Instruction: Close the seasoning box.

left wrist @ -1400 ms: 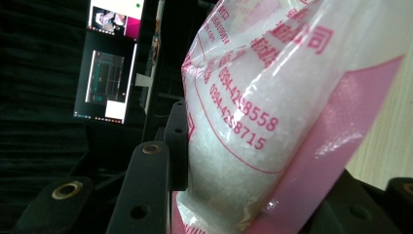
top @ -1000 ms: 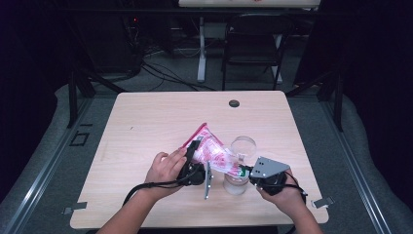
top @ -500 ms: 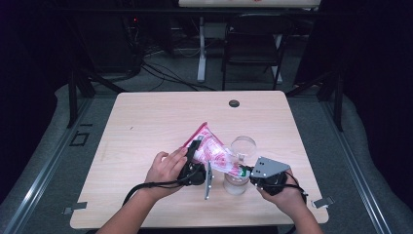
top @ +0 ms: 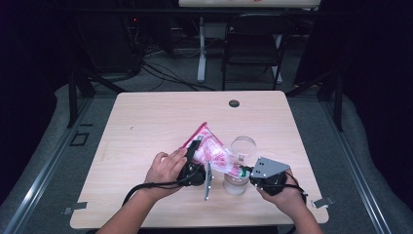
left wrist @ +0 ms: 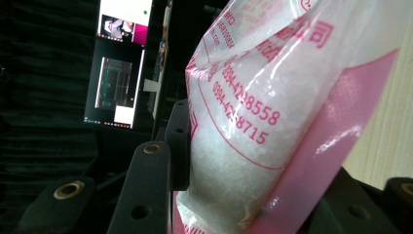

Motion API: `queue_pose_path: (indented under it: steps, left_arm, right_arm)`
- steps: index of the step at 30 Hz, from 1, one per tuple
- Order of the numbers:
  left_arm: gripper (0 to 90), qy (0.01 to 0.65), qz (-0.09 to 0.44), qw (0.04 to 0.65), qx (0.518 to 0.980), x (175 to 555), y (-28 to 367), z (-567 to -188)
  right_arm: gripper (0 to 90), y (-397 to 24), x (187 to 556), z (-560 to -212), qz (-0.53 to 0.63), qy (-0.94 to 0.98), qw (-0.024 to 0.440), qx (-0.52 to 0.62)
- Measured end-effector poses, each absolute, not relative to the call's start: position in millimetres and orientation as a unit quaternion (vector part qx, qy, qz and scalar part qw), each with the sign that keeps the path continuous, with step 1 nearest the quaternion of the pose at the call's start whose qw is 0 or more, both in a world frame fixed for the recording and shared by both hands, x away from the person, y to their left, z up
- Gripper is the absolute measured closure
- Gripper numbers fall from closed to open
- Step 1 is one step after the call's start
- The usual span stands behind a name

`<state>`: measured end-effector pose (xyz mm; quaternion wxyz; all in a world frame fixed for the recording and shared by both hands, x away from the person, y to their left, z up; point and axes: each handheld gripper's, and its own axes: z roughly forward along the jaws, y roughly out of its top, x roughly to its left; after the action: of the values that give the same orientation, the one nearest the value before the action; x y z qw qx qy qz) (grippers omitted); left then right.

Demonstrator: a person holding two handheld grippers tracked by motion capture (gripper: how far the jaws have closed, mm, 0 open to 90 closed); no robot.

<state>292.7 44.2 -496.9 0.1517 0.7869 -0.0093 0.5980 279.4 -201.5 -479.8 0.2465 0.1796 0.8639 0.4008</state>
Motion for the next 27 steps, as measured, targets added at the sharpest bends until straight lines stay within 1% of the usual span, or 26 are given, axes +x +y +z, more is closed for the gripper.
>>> queue_pose_path:
  steps: [27]
  left_arm:
    - [64.9, -0.015, 0.608, 0.150, 0.780, 289.3, 43.6, -493.8]
  right_arm:
    - [90.0, -202.4, 277.0, -477.5, 0.403, 0.863, 0.247, 0.179]
